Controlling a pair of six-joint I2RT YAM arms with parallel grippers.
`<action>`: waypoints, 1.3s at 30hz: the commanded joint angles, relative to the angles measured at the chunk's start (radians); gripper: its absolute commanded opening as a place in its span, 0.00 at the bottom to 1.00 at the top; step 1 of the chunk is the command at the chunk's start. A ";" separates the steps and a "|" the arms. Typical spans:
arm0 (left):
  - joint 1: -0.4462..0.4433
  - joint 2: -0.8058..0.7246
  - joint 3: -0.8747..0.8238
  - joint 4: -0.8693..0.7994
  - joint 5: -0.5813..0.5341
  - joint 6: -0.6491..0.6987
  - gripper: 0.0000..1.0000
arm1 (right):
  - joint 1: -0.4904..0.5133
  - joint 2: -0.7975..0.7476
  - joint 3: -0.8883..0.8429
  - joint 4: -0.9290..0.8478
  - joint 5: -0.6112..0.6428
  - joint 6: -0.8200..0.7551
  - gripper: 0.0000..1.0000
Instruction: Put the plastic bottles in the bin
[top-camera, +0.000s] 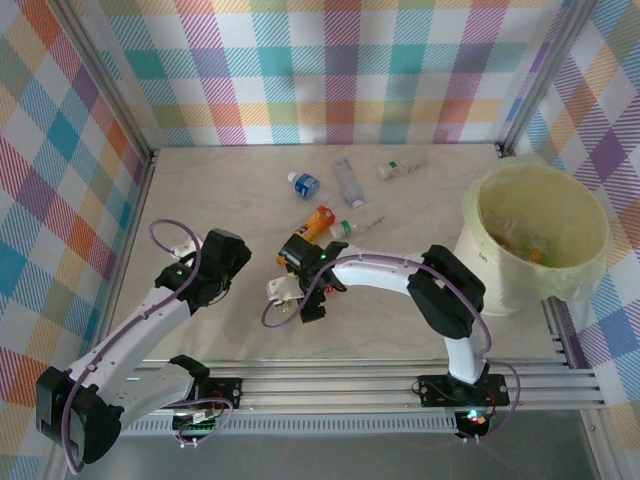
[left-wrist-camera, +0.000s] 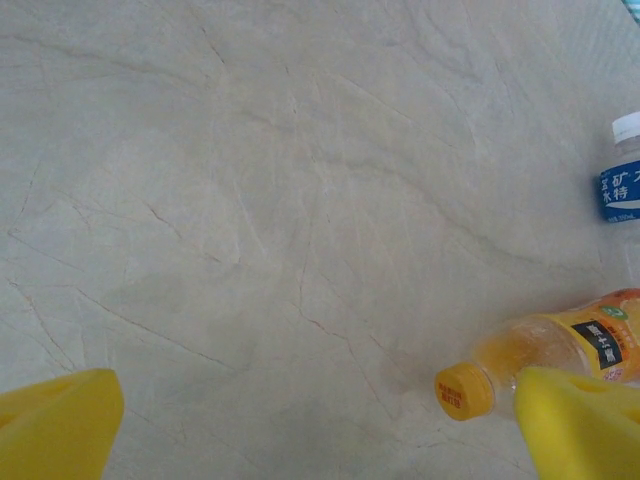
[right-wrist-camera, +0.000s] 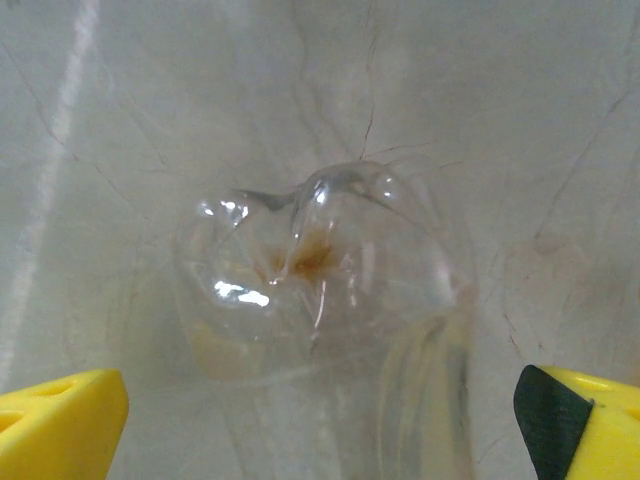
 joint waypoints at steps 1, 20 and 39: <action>0.009 -0.033 -0.027 -0.037 -0.018 -0.023 1.00 | 0.015 0.034 0.030 -0.037 0.044 -0.105 0.96; 0.011 -0.090 -0.050 -0.009 -0.025 -0.006 1.00 | 0.024 0.014 0.065 -0.021 0.108 -0.053 0.56; 0.011 -0.062 0.009 0.445 0.452 0.344 1.00 | 0.008 -0.631 -0.276 0.386 0.231 0.415 0.44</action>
